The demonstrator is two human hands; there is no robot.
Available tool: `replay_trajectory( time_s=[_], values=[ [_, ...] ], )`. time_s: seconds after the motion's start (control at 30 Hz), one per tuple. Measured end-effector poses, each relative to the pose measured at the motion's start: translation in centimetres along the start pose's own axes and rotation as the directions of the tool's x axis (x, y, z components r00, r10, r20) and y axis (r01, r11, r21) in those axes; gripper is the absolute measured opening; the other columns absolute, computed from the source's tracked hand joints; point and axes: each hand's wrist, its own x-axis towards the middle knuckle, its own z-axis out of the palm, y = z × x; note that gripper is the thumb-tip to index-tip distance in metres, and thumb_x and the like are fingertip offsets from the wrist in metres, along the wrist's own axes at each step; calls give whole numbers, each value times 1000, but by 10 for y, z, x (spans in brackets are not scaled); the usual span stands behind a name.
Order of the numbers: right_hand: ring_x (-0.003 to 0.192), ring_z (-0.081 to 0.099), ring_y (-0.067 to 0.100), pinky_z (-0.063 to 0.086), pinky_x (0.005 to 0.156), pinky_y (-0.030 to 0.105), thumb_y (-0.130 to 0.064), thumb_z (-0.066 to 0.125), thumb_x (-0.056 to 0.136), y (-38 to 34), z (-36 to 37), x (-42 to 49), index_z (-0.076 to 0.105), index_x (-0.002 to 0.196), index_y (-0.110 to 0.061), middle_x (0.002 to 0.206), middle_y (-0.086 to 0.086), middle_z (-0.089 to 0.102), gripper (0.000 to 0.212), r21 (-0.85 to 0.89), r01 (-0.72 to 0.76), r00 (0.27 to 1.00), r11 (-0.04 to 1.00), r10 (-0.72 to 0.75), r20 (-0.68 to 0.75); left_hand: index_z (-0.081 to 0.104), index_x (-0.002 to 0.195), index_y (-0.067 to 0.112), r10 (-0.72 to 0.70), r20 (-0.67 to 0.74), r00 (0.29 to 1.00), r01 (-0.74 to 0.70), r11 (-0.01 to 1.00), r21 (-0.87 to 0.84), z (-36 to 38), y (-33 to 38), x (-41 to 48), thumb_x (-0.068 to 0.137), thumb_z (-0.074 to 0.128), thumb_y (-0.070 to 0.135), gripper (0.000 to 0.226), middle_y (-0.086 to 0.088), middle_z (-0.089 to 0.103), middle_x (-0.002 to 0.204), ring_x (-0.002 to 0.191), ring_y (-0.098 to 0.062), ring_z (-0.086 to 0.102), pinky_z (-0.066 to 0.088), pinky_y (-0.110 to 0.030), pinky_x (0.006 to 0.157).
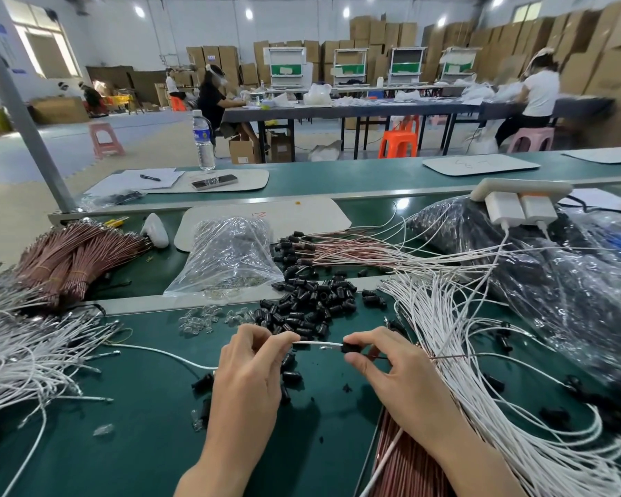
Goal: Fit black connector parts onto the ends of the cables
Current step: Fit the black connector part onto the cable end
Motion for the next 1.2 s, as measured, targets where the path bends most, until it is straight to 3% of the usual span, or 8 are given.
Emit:
replay_trajectory(
  time_s=[0.23, 0.47, 0.6, 0.67, 0.83, 0.93, 1.0, 1.2],
  values=[
    [108, 57, -7, 40, 88, 7, -41, 66, 91, -1, 0, 0, 70, 112, -37, 104, -32, 64, 21, -1, 8, 1000, 1000, -8, -2, 71, 115, 25, -2, -7, 1000, 2, 999, 45, -2, -2, 1, 100, 53, 30, 24, 13, 45, 96, 82, -15, 44, 46, -34, 68],
    [106, 57, -8, 39, 88, 6, -48, 62, 89, 0, 1, 0, 70, 113, -38, 110, -33, 61, 27, -12, 16, 1000, 1000, -16, -6, 72, 113, 24, 73, 81, 994, -78, 996, 54, 0, 2, 0, 99, 49, 31, 28, 11, 49, 96, 82, -11, 40, 42, -29, 70],
    [100, 60, 1, 43, 87, 12, -47, 63, 88, -1, 3, 0, 72, 113, -40, 109, -29, 63, 27, -26, 54, 998, 998, -53, 16, 74, 109, 23, 108, 110, 988, -114, 992, 51, 0, 4, 2, 98, 48, 32, 30, 8, 51, 93, 80, -12, 42, 41, -28, 70],
    [95, 62, 6, 46, 84, 17, -49, 63, 87, -2, 5, 0, 73, 113, -40, 102, -24, 64, 29, -9, 73, 997, 997, -73, 37, 75, 107, 21, 152, 139, 979, -162, 985, 63, 1, 4, 1, 97, 50, 29, 27, 6, 53, 92, 79, -14, 45, 42, -30, 70],
    [85, 62, 5, 43, 73, 11, -48, 66, 85, -1, 7, 1, 74, 113, -43, 93, -17, 59, 29, 37, 74, 997, 997, -75, 27, 71, 117, 22, 196, 206, 959, -210, 976, 50, 7, 3, -2, 91, 73, 13, 27, 8, 56, 95, 84, -12, 49, 49, -31, 73],
    [94, 62, 4, 43, 80, 11, -56, 63, 83, -2, 6, 1, 69, 116, -47, 98, -19, 60, 35, 13, 63, 997, 998, -64, 31, 65, 124, 27, 215, 262, 941, -231, 972, 33, 8, 3, -4, 92, 74, 28, 34, 12, 54, 102, 90, -8, 48, 46, -26, 79],
    [100, 60, 1, 41, 83, 8, -58, 63, 83, -3, 6, 0, 66, 115, -49, 102, -23, 60, 33, 3, 55, 997, 998, -55, 44, 64, 125, 28, 215, 278, 936, -235, 971, 40, 8, 5, -4, 97, 59, 47, 34, 13, 55, 104, 92, -7, 49, 44, -23, 82],
    [102, 64, 1, 47, 86, 14, -24, 71, 93, -4, 10, -1, 68, 121, -40, 103, -20, 63, 33, 63, 59, 994, 996, -65, 89, 69, 117, 23, 228, 244, 943, -243, 969, 32, 8, 7, -1, 102, 44, 43, 35, 13, 56, 96, 88, -5, 49, 33, -18, 82]
  ],
)
